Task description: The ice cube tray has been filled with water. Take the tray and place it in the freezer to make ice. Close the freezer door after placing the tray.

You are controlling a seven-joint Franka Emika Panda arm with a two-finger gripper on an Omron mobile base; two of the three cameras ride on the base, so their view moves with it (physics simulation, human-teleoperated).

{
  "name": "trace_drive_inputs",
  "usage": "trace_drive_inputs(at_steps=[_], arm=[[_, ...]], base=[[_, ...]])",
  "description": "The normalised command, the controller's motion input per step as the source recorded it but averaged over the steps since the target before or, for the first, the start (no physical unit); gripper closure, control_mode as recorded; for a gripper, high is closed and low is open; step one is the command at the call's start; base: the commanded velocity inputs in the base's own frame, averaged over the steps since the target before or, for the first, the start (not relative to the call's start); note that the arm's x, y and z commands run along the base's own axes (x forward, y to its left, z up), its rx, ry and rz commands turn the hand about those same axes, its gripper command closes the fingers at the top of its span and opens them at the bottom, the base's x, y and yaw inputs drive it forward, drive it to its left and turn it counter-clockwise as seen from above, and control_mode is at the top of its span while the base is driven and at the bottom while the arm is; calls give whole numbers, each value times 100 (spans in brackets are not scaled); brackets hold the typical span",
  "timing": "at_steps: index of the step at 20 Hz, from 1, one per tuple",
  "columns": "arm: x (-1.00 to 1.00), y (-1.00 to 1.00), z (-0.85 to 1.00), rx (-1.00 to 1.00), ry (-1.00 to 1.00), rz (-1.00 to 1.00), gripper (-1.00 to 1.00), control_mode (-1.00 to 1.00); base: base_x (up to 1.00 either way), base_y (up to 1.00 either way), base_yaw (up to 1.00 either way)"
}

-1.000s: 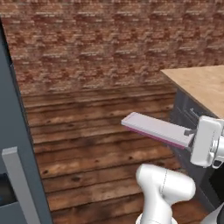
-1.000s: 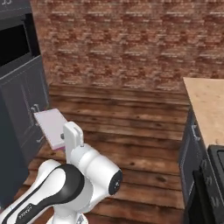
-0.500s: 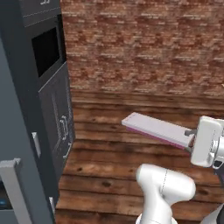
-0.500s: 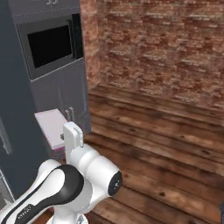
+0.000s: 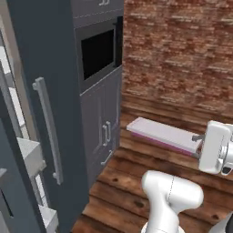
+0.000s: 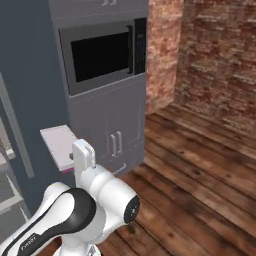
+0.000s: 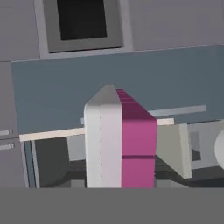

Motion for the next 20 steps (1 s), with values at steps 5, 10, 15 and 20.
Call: trace_drive_inputs(at_steps=[5,10,15,20], arm=[[0,0,0,0,0,0,100,100],[0,0,0,0,0,0,100,100],[0,0,0,0,0,0,100,100],[0,0,0,0,0,0,100,100]], base=[[48,0,58],[46,0,57],[48,0,55],[59,0,51]])
